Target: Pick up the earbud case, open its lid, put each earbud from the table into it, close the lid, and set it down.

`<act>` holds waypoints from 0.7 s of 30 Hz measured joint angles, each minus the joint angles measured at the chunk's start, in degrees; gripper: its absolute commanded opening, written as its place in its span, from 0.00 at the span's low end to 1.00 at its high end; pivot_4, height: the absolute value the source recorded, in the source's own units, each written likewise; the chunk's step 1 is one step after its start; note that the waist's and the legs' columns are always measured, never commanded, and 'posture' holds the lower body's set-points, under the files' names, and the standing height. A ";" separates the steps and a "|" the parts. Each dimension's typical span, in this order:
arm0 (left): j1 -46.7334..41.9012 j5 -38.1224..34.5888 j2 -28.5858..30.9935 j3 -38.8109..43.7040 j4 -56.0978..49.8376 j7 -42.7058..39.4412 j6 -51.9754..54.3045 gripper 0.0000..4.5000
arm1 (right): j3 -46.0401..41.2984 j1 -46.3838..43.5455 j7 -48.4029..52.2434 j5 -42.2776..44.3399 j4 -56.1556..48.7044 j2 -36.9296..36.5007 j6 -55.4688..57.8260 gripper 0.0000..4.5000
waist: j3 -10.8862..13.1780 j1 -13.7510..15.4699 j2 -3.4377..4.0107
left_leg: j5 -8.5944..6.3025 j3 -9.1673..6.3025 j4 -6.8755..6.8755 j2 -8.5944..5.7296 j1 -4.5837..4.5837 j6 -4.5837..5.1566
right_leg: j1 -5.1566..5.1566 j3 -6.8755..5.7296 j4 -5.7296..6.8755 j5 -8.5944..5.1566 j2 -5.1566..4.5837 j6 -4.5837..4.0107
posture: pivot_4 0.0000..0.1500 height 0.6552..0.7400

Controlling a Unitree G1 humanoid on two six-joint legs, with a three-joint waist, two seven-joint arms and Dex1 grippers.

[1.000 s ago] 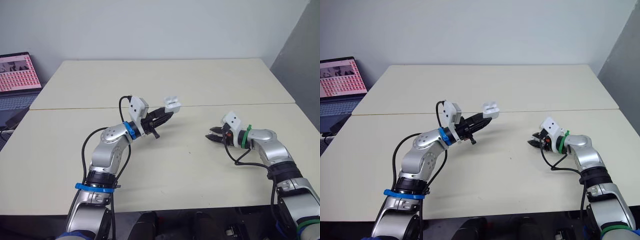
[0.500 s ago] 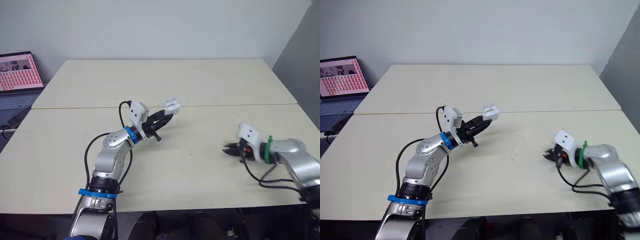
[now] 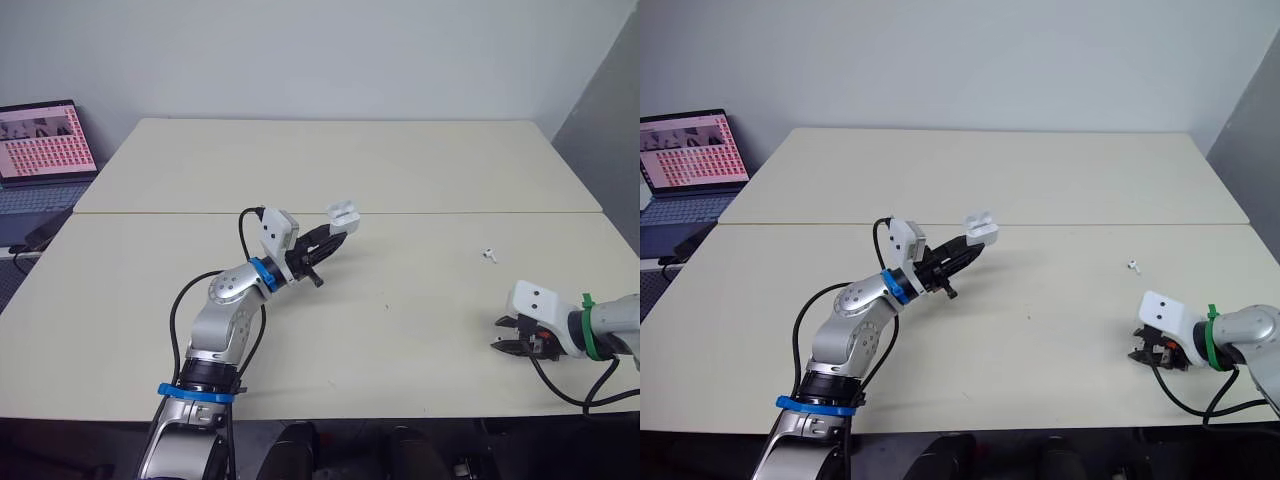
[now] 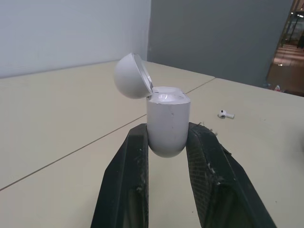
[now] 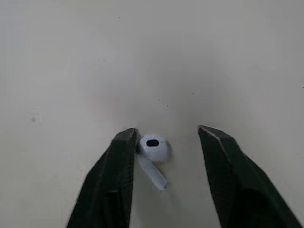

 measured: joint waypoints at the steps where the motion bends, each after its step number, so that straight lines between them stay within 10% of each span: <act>1: 0.19 0.00 0.13 0.05 -0.25 0.01 0.00 0.17 | -0.13 0.46 0.26 0.01 -0.31 -0.47 0.06 0.53 | 0.00 0.02 0.00 | 0.00 -0.02 0.00 0.00 -0.01 0.00 | 0.00 -0.01 -0.01 0.00 0.00 -0.01 | 1.00 1.00; 21: 1.73 0.00 -0.58 -1.01 -2.22 1.90 0.17 0.17 | 0.78 -1.05 0.11 3.03 -6.68 0.19 12.73 0.53 | 0.01 -0.04 -0.01 | 0.00 0.00 -0.01 0.06 -0.01 0.00 | -0.02 0.00 -0.02 -0.01 0.02 0.02 | 1.00 1.00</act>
